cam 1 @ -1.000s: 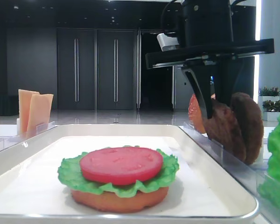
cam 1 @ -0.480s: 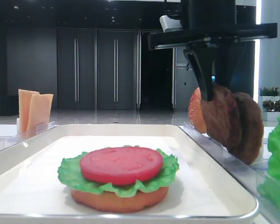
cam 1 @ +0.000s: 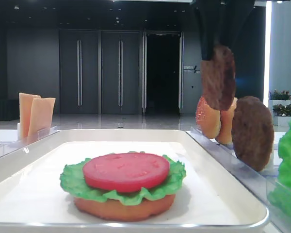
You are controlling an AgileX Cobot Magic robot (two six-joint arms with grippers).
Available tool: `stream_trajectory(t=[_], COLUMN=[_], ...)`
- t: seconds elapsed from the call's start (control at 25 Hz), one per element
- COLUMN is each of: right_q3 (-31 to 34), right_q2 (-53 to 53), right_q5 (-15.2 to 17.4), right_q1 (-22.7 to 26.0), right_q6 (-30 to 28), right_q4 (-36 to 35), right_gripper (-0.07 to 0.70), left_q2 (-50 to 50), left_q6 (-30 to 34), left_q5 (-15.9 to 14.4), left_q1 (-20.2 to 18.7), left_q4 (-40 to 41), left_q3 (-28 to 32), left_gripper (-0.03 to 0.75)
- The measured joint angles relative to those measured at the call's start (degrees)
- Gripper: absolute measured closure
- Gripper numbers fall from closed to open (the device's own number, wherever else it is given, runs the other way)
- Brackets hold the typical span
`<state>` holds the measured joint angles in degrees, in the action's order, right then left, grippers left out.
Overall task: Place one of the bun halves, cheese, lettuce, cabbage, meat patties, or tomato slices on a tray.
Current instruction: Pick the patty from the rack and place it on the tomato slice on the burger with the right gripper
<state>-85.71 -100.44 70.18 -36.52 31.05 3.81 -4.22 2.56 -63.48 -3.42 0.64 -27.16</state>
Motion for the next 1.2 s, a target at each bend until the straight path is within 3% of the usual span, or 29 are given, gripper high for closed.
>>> stream_trajectory(t=[0.24, 0.48, 0.84, 1.0, 1.2], right_q3=[1.9, 12.2, 19.9, 20.7, 25.4], right_q2=[5.5, 13.5, 21.8, 22.0, 22.0], right_q5=[-0.1, -1.5, -14.9, -21.2, -31.5], right_q1=[0.0, -0.1, -0.9, -5.2, -10.2], right_q6=[0.0, 0.0, -3.1, -4.4, -5.5], right_q4=[-1.5, -5.5, -19.0, -21.6, -25.7], right_gripper=[0.476, 0.476, 0.476, 0.476, 0.476], left_q2=[0.0, 0.0, 0.0, 0.0, 0.0], left_q6=[0.0, 0.0, 0.0, -0.1, -0.2], left_q5=[0.0, 0.0, 0.0, 0.0, 0.0], left_q1=[0.0, 0.0, 0.0, 0.0, 0.0], left_q4=[0.0, 0.0, 0.0, 0.0, 0.0], left_q3=[0.0, 0.0, 0.0, 0.0, 0.0], left_gripper=[0.716, 0.716, 0.716, 0.716, 0.716])
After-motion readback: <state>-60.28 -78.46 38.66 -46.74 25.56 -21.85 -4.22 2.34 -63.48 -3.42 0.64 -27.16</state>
